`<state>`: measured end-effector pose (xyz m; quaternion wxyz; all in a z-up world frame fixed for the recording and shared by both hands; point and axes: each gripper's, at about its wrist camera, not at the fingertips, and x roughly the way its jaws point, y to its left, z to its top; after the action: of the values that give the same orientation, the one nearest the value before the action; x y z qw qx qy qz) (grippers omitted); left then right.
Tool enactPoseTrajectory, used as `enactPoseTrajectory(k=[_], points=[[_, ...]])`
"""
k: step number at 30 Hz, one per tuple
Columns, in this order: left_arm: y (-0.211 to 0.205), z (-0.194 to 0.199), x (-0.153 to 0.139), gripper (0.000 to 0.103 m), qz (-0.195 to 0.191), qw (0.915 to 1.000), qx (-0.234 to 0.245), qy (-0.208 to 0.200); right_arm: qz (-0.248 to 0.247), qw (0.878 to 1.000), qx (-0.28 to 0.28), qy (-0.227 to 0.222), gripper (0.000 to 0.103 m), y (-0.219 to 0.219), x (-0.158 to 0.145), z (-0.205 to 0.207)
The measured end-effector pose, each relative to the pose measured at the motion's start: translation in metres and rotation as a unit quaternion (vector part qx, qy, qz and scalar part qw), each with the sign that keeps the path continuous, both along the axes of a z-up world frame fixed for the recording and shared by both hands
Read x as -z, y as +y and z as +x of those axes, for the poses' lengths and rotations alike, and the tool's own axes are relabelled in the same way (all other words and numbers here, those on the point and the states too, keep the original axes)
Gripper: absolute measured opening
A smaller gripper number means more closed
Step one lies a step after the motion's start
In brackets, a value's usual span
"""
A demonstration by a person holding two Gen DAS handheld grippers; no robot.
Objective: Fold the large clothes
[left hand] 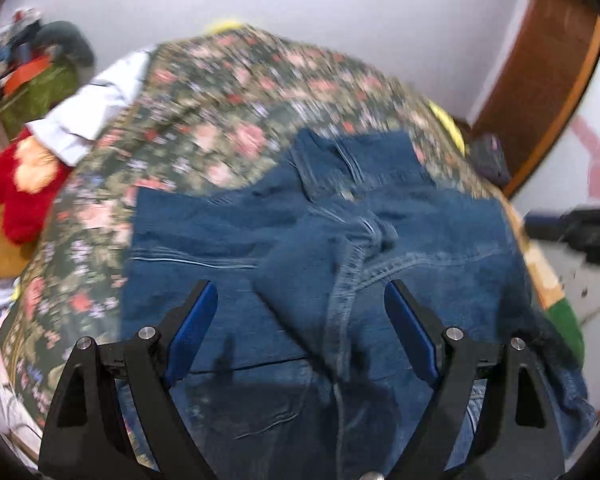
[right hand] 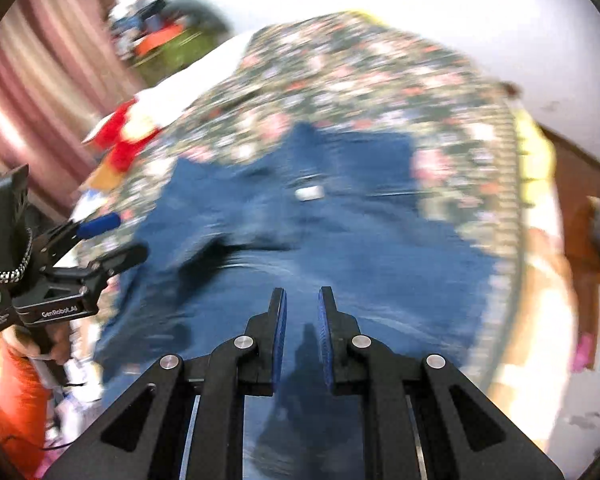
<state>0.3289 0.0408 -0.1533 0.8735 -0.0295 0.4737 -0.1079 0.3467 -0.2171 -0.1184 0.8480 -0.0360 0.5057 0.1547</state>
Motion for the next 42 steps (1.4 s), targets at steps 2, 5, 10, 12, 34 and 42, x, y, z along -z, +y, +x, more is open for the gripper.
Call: enactPoseTrajectory(k=[2, 5, 10, 12, 34, 42], points=[[-0.015, 0.013, 0.018, 0.085, 0.019, 0.9994, 0.011, 0.027, -0.009, 0.999, 0.031, -0.007, 0.011, -0.032, 0.001, -0.001], [-0.032, 0.031, 0.045, 0.078, 0.075, 0.9959, 0.011, 0.049, -0.008, 0.998, 0.068, 0.003, 0.011, -0.071, 0.010, -0.003], [-0.046, 0.051, 0.059, 0.046, 0.134, 0.9904, -0.003, 0.033, 0.006, 0.994, 0.101, 0.027, 0.011, -0.107, 0.032, -0.006], [-0.054, 0.061, 0.059, 0.029, 0.151, 0.9881, -0.003, 0.026, 0.020, 0.993, 0.111, 0.038, 0.011, -0.113, 0.042, -0.005], [0.071, 0.073, 0.061, 0.024, 0.125, 0.9893, -0.075, 0.006, -0.069, 0.994, 0.060, 0.057, 0.011, -0.045, 0.086, 0.020], [0.110, 0.028, 0.090, 0.048, 0.046, 0.9942, -0.092, 0.030, -0.096, 0.993, 0.062, 0.039, 0.011, -0.042, 0.096, 0.014]])
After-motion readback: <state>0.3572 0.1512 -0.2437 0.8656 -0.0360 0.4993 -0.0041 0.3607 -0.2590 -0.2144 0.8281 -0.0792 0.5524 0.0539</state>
